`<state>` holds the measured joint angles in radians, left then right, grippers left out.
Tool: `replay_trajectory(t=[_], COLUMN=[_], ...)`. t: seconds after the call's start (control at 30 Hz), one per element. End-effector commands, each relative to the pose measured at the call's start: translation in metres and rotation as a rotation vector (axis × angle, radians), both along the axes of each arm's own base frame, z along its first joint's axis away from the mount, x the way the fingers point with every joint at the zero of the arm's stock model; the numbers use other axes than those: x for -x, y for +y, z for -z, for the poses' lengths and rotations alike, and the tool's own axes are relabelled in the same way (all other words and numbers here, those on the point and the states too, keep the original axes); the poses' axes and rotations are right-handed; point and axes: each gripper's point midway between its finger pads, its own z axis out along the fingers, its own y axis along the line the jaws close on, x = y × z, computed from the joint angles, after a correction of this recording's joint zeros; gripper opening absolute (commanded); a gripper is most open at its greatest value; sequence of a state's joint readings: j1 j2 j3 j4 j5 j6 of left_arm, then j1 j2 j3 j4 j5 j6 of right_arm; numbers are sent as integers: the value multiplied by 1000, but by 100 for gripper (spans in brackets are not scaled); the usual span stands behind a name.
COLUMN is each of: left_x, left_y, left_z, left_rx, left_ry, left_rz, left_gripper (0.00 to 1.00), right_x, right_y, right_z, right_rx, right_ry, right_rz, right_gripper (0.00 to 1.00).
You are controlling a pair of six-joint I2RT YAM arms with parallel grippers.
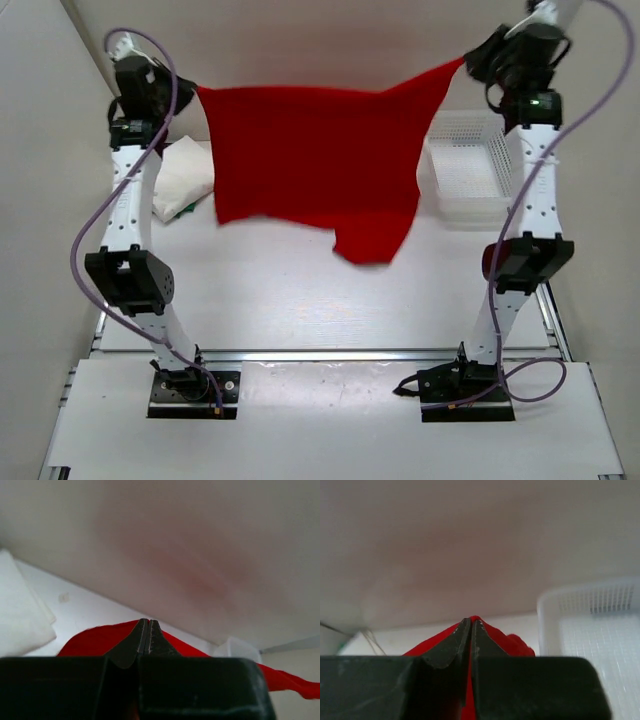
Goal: Fold and stack the t-shirts
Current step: Flatten out the tshirt
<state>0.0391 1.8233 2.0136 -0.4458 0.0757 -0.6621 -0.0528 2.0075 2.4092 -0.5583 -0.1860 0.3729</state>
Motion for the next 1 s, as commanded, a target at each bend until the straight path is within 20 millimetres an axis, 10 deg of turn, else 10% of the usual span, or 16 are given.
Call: replay_trajectory(t=[0.0,0.17,0.37,0.43,0.47,0.57,0.77,0.8,0.97], left_x=[45,49,49,57,60,99,166,176,242], left_y=[30,56,62,55,57,46,13,10,24], left_z=[-126,-131,-108,-76,-70,-37,175,176,268], left_rx=[24,39,2,-32,-65,-162,-133,-87,20], left_ry=[-292,-313,-266,-204,-204,-178,149,130,292], left_rz=[-57,-110,-149,-161,-193,-268,-180,-163,-156], left_gripper=[0,0,0,0,0,0,0,0,0], right_x=[122,127,103,95,107,126,200,216,297], right_y=[-6,-19,-31,-29,-33,-34,-34,-25,14], right_z=[-235,-223,-139,-75,-78,45,190,229,304], right_rx=[-44,-50,32,71,89,96,30,9,-227], right_ry=[-631,-577,-349,-222,-245,-32,276,372,508], right_rz=[-19,-14,78,107,152,184,259,213,44], right_gripper=[0,0,0,0,0,0,0,0,0])
